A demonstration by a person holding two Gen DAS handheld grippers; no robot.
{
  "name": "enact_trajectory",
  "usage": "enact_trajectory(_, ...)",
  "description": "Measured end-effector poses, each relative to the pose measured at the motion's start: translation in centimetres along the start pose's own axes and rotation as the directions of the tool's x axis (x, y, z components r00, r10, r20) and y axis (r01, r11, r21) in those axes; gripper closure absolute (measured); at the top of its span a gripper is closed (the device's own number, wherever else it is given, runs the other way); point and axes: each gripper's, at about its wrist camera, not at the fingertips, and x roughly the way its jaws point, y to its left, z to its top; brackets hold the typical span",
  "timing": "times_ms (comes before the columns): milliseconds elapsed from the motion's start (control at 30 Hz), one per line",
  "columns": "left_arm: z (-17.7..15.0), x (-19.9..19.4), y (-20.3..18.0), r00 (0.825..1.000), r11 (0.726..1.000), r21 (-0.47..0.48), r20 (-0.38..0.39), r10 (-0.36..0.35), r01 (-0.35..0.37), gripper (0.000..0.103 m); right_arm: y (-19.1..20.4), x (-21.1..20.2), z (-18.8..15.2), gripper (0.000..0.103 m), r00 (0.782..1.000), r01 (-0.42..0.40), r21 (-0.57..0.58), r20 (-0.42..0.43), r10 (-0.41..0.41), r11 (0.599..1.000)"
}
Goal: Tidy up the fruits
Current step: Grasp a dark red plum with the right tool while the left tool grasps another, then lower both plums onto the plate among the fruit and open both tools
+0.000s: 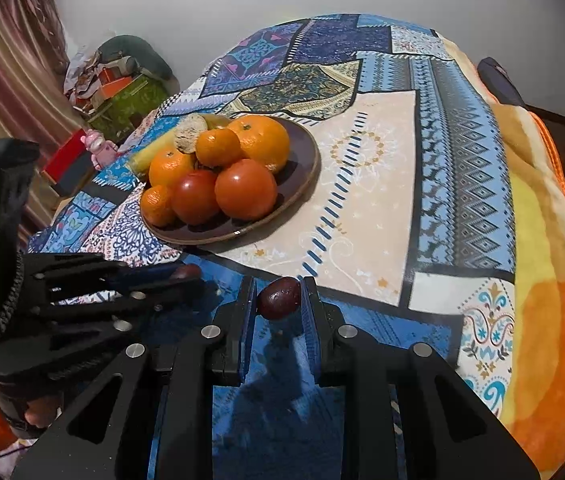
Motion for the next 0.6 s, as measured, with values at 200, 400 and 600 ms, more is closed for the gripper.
enact_trajectory(200,0.8,-2.8,3.0,0.998,0.999,-0.049,0.060,0.025,-0.022,0.086,1.5,0.4,1.2,0.083,1.000,-0.018,-0.026,0.016,0.019,1.000)
enact_trajectory(400,1.5,-4.7,5.8,0.991,0.994,-0.087,0.110,0.074,-0.065,0.086,3.5,1.2,2.5,0.083,0.999,-0.039,-0.070,0.028,0.041,0.997)
enact_trajectory(600,2.3,-4.8,8.1,0.988,0.988,-0.121,0.115,0.105,-0.091,0.086,5.1,2.3,3.7,0.083,0.998,-0.059,-0.102,0.032,0.063,0.993)
